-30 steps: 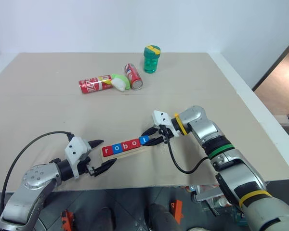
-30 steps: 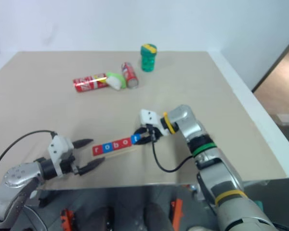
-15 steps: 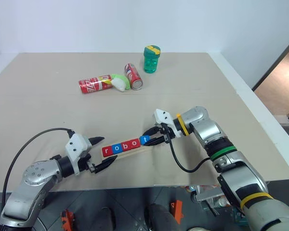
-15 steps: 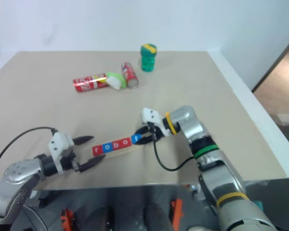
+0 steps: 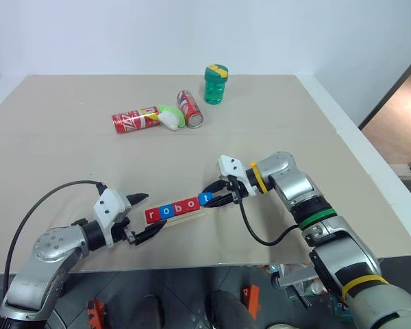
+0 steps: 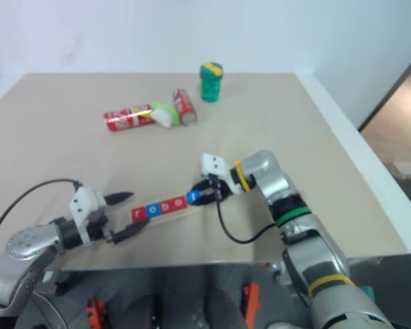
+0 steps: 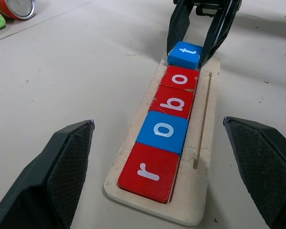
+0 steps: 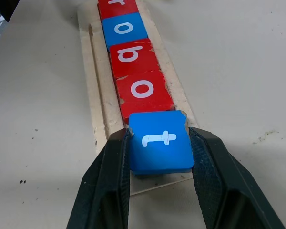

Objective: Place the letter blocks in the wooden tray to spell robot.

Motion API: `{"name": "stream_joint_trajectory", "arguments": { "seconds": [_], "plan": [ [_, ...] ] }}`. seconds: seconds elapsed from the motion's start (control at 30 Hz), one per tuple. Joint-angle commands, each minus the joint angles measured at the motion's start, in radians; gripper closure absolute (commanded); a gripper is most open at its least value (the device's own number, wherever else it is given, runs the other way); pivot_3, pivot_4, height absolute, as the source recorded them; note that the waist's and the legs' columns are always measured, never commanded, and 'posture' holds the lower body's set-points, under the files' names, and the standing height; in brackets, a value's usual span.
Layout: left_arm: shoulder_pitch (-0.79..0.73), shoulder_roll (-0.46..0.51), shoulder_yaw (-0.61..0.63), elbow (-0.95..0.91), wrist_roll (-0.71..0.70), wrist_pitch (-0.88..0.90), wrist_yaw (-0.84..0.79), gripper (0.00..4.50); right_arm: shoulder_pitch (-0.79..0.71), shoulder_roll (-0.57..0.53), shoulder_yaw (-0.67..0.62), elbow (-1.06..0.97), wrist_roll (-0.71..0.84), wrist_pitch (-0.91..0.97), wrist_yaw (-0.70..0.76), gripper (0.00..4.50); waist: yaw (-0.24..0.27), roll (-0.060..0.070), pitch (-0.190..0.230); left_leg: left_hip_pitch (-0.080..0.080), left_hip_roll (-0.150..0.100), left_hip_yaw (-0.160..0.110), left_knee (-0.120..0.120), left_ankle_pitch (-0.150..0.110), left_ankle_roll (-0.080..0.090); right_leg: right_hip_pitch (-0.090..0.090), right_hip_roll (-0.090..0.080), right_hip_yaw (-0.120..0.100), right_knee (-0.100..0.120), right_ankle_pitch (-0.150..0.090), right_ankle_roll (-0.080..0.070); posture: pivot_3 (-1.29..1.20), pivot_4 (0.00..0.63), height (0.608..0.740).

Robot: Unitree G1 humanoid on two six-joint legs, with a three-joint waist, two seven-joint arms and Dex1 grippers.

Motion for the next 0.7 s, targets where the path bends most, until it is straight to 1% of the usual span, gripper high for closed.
{"name": "stream_joint_trajectory", "arguments": {
  "seconds": [0.03, 0.2, 0.37, 0.57, 0.6, 0.67, 0.7],
  "plan": [
    [-0.003, -0.002, 0.003, -0.026, -0.007, 0.001, 0.009, 0.00, 0.007, -0.006, 0.010, -0.071, -0.012, 0.044, -0.011, 2.76, 0.000, 0.000, 0.000, 0.000, 0.000, 0.000, 0.000, 0.000, 0.000, 0.000, 0.000, 0.000, 0.000, 0.000, 0.000, 0.00, 0.150, 0.740],
    [-0.009, -0.010, 0.004, -0.030, -0.016, -0.009, 0.006, 0.00, 0.026, -0.010, 0.006, -0.107, -0.008, 0.088, -0.022, 2.76, 0.000, 0.000, 0.000, 0.000, 0.000, 0.000, 0.000, 0.000, 0.000, 0.000, 0.000, 0.000, 0.000, 0.000, 0.000, 0.00, 0.150, 0.740],
    [-0.013, -0.023, 0.014, -0.050, -0.068, -0.025, -0.031, 0.00, 0.038, -0.013, 0.001, -0.131, -0.004, 0.114, -0.040, 2.76, 0.000, 0.000, 0.000, 0.000, 0.000, 0.000, 0.000, 0.000, 0.000, 0.000, 0.000, 0.000, 0.000, 0.000, 0.000, 0.00, 0.150, 0.740],
    [-0.011, -0.016, -0.002, -0.071, -0.092, -0.043, -0.075, 0.00, 0.044, -0.017, -0.003, -0.150, 0.001, 0.140, -0.052, 2.76, 0.000, 0.000, 0.000, 0.000, 0.000, 0.000, 0.000, 0.000, 0.000, 0.000, 0.000, 0.000, 0.000, 0.000, 0.000, 0.00, 0.150, 0.740],
    [-0.010, -0.013, -0.006, -0.073, -0.089, -0.046, -0.081, 0.00, 0.044, -0.018, -0.002, -0.153, 0.001, 0.143, -0.053, 2.41, 0.000, 0.000, 0.000, 0.000, 0.000, 0.000, 0.000, 0.000, 0.000, 0.000, 0.000, 0.000, 0.000, 0.000, 0.000, 0.00, 0.150, 0.740],
    [-0.009, -0.013, -0.008, -0.074, -0.088, -0.047, -0.084, 0.00, 0.045, -0.022, -0.004, -0.160, 0.004, 0.153, -0.054, 1.97, 0.000, 0.000, 0.000, 0.000, 0.000, 0.000, 0.000, 0.000, 0.000, 0.000, 0.000, 0.000, 0.000, 0.000, 0.000, 0.00, 0.150, 0.740],
    [-0.009, -0.013, -0.007, -0.074, -0.089, -0.048, -0.085, 0.00, 0.047, -0.024, -0.006, -0.170, 0.009, 0.167, -0.052, 1.54, 0.000, 0.000, 0.000, 0.000, 0.000, 0.000, 0.000, 0.000, 0.000, 0.000, 0.001, 0.000, 0.000, 0.000, 0.000, 0.00, 0.150, 0.740]
  ]
}}
